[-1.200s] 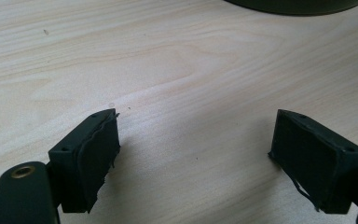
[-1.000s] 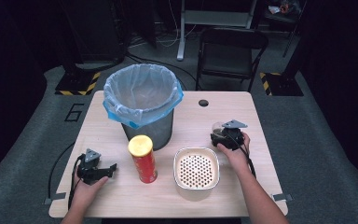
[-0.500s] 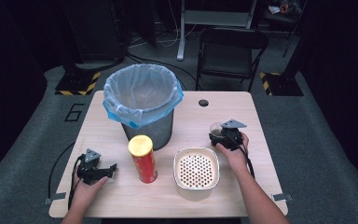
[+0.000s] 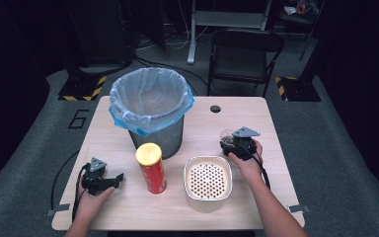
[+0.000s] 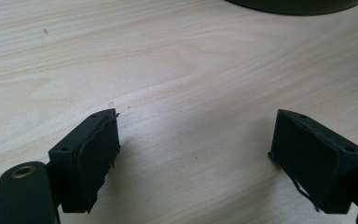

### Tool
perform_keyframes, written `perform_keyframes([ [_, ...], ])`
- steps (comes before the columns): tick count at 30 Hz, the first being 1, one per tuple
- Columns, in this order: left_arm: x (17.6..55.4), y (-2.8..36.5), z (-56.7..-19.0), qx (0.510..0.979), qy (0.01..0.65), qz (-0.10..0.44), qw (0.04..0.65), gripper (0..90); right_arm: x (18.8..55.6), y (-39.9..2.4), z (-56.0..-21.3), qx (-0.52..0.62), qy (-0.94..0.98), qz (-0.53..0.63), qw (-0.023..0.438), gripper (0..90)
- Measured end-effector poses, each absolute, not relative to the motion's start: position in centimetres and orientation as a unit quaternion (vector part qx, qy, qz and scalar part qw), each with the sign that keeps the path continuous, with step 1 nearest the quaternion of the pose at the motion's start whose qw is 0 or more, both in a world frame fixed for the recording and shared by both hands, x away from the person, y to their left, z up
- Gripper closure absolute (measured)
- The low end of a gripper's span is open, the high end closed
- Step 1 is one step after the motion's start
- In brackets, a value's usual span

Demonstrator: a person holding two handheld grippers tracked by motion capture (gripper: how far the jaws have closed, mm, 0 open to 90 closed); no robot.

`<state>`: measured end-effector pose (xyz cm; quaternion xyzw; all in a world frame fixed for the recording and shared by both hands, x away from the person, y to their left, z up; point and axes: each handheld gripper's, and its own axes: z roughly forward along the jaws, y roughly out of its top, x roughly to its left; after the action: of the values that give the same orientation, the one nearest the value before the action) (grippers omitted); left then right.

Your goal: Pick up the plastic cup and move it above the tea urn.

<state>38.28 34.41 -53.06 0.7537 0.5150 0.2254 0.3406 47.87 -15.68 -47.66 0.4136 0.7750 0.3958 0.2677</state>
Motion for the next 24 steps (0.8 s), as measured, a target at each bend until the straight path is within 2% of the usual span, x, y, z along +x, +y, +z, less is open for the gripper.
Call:
perform_keyframes([
  [24, 38.3, 34.4, -53.1, 0.754, 0.515, 0.225, 0.340, 14.9, 47.1, -16.0, -44.7, 0.344, 0.801, 0.424, 0.245, 37.3],
])
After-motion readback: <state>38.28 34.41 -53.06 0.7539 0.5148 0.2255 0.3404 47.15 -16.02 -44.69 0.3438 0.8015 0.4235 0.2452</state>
